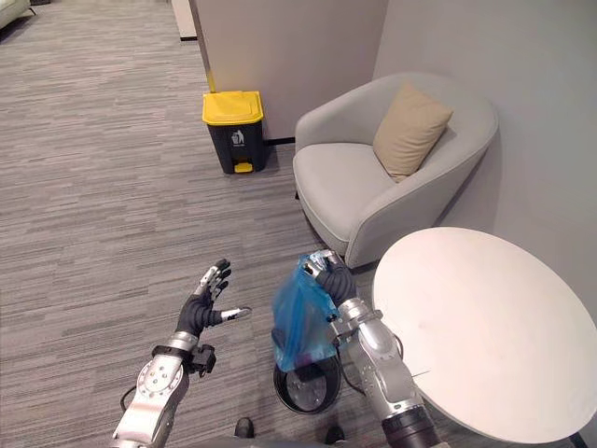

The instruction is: Gather rubbish on tea table into small bin, then transfer packed bag to large trash can.

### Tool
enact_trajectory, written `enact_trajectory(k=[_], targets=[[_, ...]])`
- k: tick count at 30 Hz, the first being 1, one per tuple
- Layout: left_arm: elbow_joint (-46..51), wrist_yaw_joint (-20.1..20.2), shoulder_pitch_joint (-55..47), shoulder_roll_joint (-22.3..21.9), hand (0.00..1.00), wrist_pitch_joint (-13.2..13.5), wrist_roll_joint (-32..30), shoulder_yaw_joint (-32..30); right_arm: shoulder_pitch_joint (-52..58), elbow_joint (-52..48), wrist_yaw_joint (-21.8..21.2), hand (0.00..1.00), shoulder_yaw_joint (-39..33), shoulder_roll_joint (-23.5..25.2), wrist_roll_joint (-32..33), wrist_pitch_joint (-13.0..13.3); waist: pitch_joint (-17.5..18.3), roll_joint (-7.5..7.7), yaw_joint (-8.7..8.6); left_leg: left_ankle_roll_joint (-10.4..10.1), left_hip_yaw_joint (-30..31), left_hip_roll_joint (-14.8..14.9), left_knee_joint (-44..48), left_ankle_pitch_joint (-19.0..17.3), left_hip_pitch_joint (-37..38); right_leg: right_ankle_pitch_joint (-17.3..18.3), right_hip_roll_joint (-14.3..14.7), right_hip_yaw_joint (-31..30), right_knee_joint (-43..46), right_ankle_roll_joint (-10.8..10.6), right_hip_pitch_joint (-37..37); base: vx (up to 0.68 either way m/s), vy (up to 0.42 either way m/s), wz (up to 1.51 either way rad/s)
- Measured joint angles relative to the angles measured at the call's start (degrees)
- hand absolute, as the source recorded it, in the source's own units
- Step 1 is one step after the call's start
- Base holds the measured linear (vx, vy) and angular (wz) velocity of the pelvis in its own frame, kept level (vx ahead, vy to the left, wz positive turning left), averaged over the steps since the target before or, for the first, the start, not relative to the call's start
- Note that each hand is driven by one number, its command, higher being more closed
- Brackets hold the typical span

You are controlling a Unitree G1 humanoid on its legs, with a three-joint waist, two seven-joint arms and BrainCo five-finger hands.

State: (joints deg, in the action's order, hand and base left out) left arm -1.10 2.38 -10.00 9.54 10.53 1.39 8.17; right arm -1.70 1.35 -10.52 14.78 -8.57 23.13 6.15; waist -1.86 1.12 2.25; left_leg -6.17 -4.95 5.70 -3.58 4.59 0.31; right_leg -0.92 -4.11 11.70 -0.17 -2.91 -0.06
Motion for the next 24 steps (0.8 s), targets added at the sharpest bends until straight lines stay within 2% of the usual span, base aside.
enact_trajectory(k=[11,14,18,24], targets=[[2.4,-0.1,6.4,0.3,0.00,1.1,-7.5,5.5,-3.8,-0.8,-2.4,1.00,6.2,-1.2,6.0,-0.2,0.3,0.05,-0.49,0.0,0.0,-0.1,-0.4,0.0,1.1,0.0,0.0,-0.2,-0.2,0.0,0.9,0.00,0.000,0.00],[2.5,-1.2,7.2,0.2,0.00,1.1,-8.9,6.1,-5.3,-1.0,-2.4,1.00,8.4,-0.9,8.0,-0.2,0.6,0.09,-1.23,0.0,-0.1,-0.1,-0.5,0.0,1.3,0.0,0.0,-0.4,-0.2,0.0,1.0,-0.01,0.000,-0.01],[2.4,-2.7,8.5,-0.2,0.00,1.0,-10.7,7.4,-5.7,-5.5,-2.8,1.00,9.8,-0.7,10.4,-0.4,0.8,0.19,-1.25,0.0,-0.2,-0.1,-0.5,0.0,1.3,0.0,0.0,-0.5,-0.2,0.0,1.0,0.00,0.000,0.00],[0.4,-4.0,9.0,-1.6,0.00,0.8,-12.5,7.4,-7.1,-6.9,-3.3,1.00,11.4,0.2,11.3,-0.4,1.1,0.24,-1.30,0.0,-0.2,-0.1,-0.5,0.0,1.6,0.0,0.0,-0.6,-0.2,0.0,1.6,0.00,0.000,0.00]])
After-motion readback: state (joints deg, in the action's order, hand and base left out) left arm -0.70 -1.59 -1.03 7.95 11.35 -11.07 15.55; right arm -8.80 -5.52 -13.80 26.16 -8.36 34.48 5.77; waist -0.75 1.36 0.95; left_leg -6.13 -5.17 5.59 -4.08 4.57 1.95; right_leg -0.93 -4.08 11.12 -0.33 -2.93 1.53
